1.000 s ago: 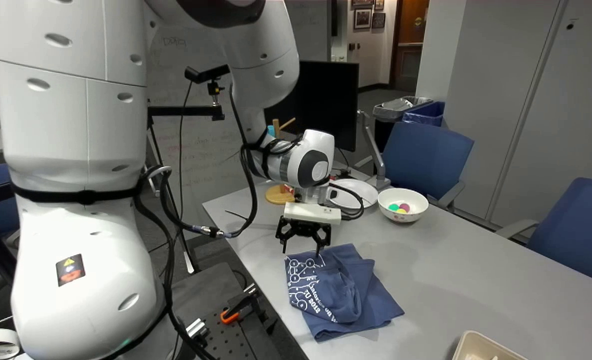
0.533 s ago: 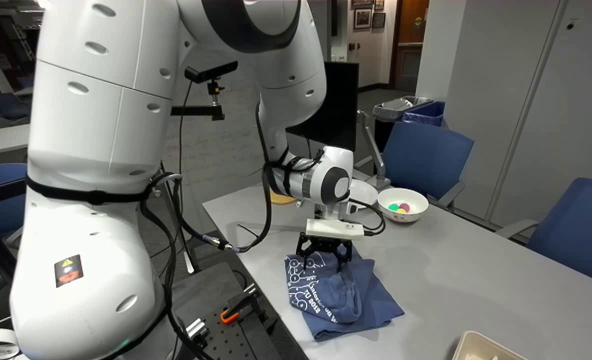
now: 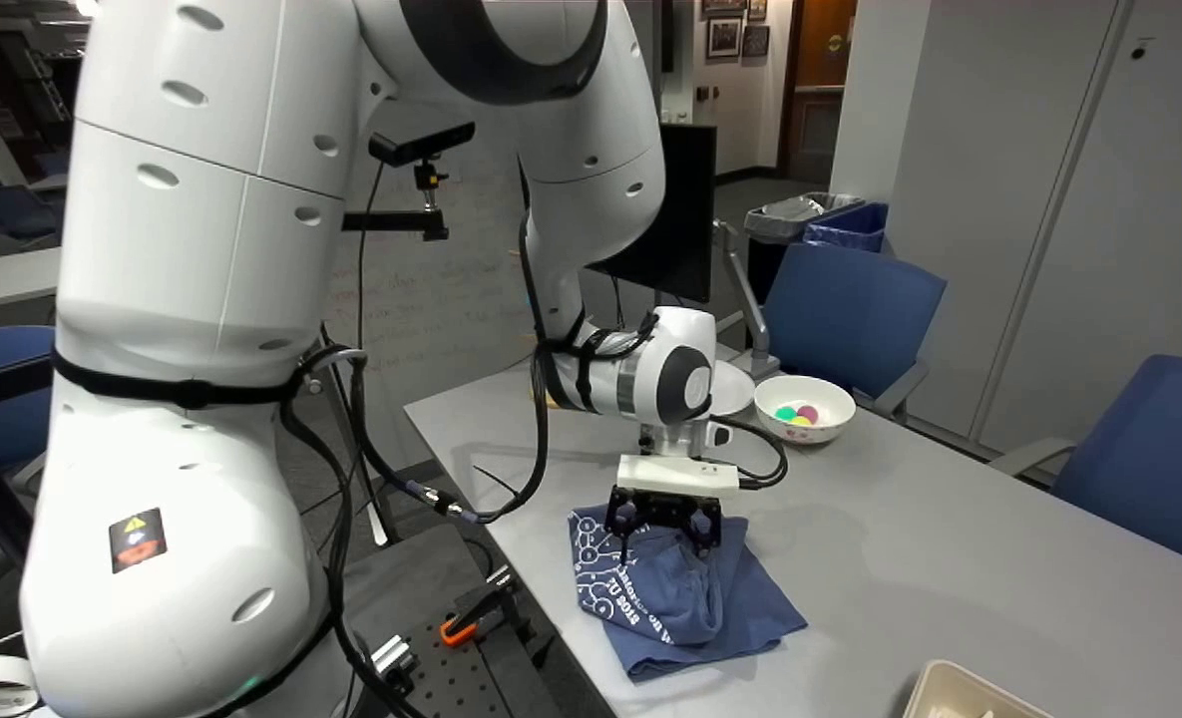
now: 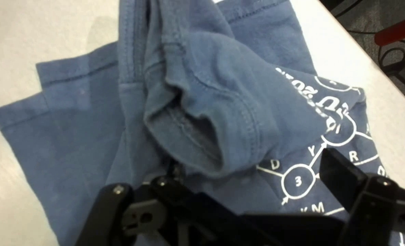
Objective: Fold the T-sheet on the table
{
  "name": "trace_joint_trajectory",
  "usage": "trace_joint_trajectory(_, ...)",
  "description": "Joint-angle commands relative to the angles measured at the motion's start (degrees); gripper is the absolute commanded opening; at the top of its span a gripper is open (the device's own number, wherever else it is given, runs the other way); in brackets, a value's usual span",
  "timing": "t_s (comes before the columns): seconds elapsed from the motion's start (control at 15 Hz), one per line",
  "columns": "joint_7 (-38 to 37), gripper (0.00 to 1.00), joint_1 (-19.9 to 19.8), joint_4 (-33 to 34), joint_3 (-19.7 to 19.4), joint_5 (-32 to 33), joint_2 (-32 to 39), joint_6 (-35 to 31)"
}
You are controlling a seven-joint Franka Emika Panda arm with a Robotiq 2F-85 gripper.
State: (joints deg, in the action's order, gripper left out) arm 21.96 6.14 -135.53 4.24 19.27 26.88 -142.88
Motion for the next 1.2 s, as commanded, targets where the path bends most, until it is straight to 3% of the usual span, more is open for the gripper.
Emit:
trace_joint_trajectory(0.0,-4.73,1.0,0.82,-4.33,-0.52,1.8,-3.81,-0.08)
trace_joint_trajectory(0.4,-11.65,1.0,2.55,-8.98,-0.43,2.71,-9.36,4.22)
trace_joint_trajectory(1.13,-14.69,1.0,1.35,-10.64,2.77,-6.6,-12.63,11.23)
